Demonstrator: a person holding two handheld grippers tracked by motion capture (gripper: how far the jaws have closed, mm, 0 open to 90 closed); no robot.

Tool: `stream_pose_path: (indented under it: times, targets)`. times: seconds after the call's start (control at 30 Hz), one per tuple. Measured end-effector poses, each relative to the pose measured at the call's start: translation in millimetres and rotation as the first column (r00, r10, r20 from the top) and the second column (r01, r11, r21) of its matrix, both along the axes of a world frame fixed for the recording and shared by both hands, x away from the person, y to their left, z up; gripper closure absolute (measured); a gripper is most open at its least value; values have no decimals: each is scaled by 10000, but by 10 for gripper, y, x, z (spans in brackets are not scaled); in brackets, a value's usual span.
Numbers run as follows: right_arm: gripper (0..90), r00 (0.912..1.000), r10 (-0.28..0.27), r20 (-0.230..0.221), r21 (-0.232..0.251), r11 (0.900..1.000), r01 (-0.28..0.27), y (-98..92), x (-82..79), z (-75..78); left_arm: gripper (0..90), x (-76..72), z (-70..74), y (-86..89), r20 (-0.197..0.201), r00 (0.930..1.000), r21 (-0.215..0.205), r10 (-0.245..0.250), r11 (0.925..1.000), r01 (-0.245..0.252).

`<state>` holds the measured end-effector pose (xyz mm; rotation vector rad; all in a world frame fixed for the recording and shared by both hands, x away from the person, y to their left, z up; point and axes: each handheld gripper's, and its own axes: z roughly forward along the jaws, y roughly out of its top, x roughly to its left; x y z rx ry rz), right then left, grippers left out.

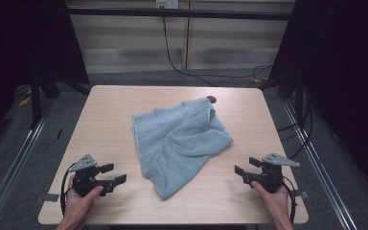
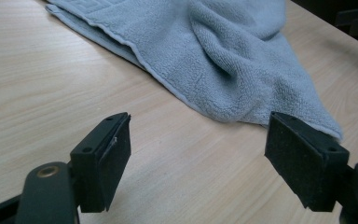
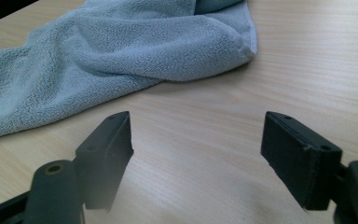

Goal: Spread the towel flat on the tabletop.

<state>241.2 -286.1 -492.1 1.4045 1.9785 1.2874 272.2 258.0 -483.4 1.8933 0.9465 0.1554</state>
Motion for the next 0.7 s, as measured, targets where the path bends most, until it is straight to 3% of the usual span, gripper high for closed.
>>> stream_pose_path:
  times: [0.17, 0.23, 0.27, 0.33, 0.4, 0.47, 0.53, 0.6, 0.7]
  targets:
    - [197, 9987, -133, -498, 40, 9999, 135, 20, 16, -16, 224, 15, -17, -10, -106, 9999, -14, -3, 10000, 3]
    - [202, 9967, 126, -804, 356, 9993, -97, 26, 19, -1, 224, 25, -23, -11, -163, 9999, -11, -37, 10000, 37]
    - [202, 9967, 126, -804, 356, 9993, -97, 26, 19, -1, 225, 25, -23, -11, -163, 9999, -11, -37, 10000, 37]
    - [196, 9905, 441, -1304, 212, 9989, -416, 80, 26, -2, 228, 24, -22, -12, -169, 9998, -46, -46, 10000, 45]
    - [200, 9886, 636, -1363, 183, 9979, -617, 103, 26, -7, 228, 19, -13, -8, -115, 9999, -25, -21, 10000, 21]
    - [255, 9828, 1155, -1444, 103, 9933, -1152, 187, 16, 2, 241, 8, -1, -13, -40, 10000, -95, 29, 10000, -30]
    - [323, 9806, 1525, -1233, -200, 9875, -1561, 265, -4, 52, 247, -12, 0, -83, -13, 9999, 130, -115, 9998, 115]
    - [327, 9804, 1649, -1074, -315, 9851, -1691, 305, -15, 85, 249, -9, 7, -117, -77, 9996, -16, -282, 9996, 282]
    - [329, 9671, 2148, -1365, -62, 9760, -2177, 396, 64, 146, 254, 28, 41, -206, 45, 9995, 51, -302, 9995, 302]
